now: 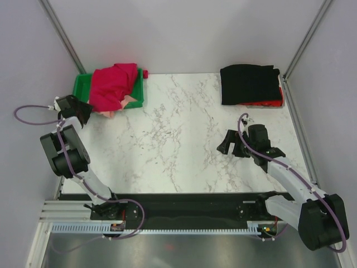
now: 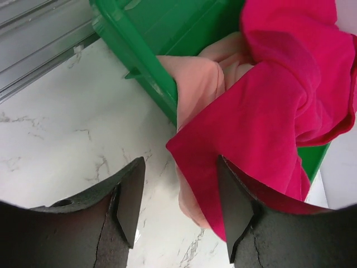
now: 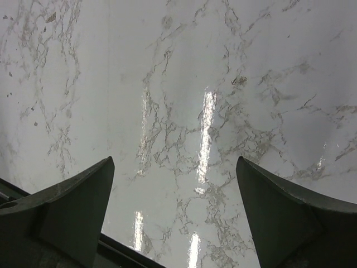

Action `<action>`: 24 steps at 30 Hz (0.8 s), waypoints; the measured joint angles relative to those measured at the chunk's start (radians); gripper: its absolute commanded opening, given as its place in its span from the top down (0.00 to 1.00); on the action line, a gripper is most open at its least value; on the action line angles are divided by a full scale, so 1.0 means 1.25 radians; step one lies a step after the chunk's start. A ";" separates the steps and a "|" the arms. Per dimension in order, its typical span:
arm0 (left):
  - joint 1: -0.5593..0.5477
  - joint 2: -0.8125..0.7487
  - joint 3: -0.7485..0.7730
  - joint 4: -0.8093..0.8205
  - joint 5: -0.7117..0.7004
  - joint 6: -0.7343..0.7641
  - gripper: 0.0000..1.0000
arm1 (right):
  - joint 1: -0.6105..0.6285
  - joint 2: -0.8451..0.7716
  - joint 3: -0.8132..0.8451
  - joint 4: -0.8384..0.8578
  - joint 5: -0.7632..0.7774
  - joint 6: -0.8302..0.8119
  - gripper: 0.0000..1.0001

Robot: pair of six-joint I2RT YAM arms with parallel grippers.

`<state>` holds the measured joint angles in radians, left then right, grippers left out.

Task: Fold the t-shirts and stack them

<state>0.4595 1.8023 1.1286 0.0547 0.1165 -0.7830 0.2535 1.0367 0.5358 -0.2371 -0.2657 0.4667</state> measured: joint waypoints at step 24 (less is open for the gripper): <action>0.002 0.069 0.100 0.047 0.081 -0.020 0.98 | 0.000 0.031 -0.016 0.034 0.000 -0.001 0.02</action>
<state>0.4618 1.8889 1.2533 0.1139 0.2184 -0.8085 0.2535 1.0748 0.5156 -0.1940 -0.2657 0.4660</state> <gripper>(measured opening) 0.077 0.982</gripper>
